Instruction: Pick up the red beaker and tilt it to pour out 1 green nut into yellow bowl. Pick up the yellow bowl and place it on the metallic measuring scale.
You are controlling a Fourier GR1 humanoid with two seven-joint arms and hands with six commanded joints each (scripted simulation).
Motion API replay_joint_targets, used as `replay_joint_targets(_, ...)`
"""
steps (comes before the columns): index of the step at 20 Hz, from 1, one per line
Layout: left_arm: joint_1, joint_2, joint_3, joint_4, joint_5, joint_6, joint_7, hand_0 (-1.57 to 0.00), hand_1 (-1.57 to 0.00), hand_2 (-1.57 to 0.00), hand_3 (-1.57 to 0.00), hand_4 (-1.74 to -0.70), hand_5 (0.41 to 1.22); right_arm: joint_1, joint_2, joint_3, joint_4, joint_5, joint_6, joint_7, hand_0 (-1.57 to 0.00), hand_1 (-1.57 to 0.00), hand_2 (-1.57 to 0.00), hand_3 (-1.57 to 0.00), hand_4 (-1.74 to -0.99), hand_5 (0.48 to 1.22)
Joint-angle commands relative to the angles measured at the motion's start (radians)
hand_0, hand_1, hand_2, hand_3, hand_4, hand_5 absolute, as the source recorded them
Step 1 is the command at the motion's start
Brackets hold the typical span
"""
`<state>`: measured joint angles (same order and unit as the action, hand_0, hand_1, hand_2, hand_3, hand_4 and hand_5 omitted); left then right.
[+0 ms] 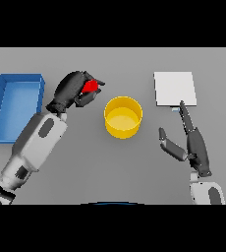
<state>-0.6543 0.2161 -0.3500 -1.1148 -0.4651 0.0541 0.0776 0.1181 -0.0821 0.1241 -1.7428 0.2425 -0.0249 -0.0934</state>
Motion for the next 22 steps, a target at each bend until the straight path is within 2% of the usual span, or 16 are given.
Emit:
replay_joint_targets(1,-0.03,0.018,-0.037,0.013,-0.047,-0.007,0.008,-1.57,-1.57,-1.57,-1.57,-1.74,1.123,-0.015,0.0,-0.009,0.015,-0.011,0.002,0.008,0.0,0.0,0.0,0.0,-1.26,0.719)
replay_joint_targets(3,-0.073,0.056,-0.122,0.022,-0.138,-0.035,0.005,-1.57,-1.57,-1.57,-1.57,-1.74,1.134,-0.027,0.006,-0.007,0.024,-0.017,0.006,0.018,0.0,0.0,0.0,0.0,-1.267,0.72)
replay_joint_targets(4,-0.101,0.062,-0.155,0.041,-0.177,-0.045,0.021,-1.57,-1.57,-1.57,-1.57,-1.74,1.152,-0.023,0.003,-0.008,0.015,-0.022,0.011,0.011,0.0,0.0,0.0,0.0,-1.267,0.721)
replay_joint_targets(7,-0.192,0.066,-0.241,0.107,-0.261,-0.084,0.01,-1.57,-1.57,-1.57,-1.57,-1.74,1.186,-0.013,0.0,-0.011,0.024,-0.023,0.014,0.001,0.0,0.0,0.0,0.0,-1.268,0.72)
replay_joint_targets(8,-0.226,0.066,-0.273,0.129,-0.291,-0.105,0.013,-1.57,-1.57,-1.57,-1.57,-1.74,1.193,0.003,0.009,-0.002,0.019,-0.017,0.009,-0.021,0.0,0.0,0.0,0.0,-1.264,0.717)
replay_joint_targets(9,-0.243,0.075,-0.304,0.143,-0.309,-0.13,-0.018,-1.57,-1.57,-1.57,-1.57,-1.69,1.198,0.002,0.01,-0.004,0.016,-0.018,0.007,-0.035,0.0,0.0,0.0,0.0,-1.261,0.715)
replay_joint_targets(11,-0.302,0.086,-0.365,0.175,-0.359,-0.18,-0.026,-1.57,-1.57,-1.57,-1.57,-1.61,1.206,-0.024,0.018,-0.006,0.023,-0.018,0.0,0.0,0.0,0.0,0.0,0.0,-1.258,0.697)
replay_joint_targets(13,-0.345,0.087,-0.427,0.189,-0.394,-0.249,-0.031,-1.57,-1.57,-1.57,-1.57,-1.66,1.212,-0.02,0.013,-0.013,0.017,-0.016,-0.007,-0.001,0.0,0.0,0.0,0.0,-1.245,0.679)
replay_joint_targets(16,-0.411,0.069,-0.491,0.242,-0.426,-0.286,-0.074,-1.57,-1.57,-1.57,-1.57,-1.69,1.216,0.003,0.034,0.002,0.011,-0.013,-0.011,-0.003,0.0,0.0,0.0,0.0,-1.22,0.657)
replay_joint_targets(21,-0.498,0.04,-0.614,0.304,-0.504,-0.357,-0.07,-1.57,-1.57,-1.57,-1.57,-1.72,1.219,-0.014,0.031,-0.006,0.039,0.006,-0.03,-0.019,0.0,0.0,0.0,0.0,-1.193,0.648)
replay_joint_targets(22,-0.523,0.039,-0.635,0.32,-0.515,-0.366,-0.081,-1.57,-1.57,-1.57,-1.57,-1.73,1.22,-0.024,0.026,-0.009,0.044,0.01,-0.032,-0.008,0.0,0.0,0.0,0.0,-1.191,0.649)
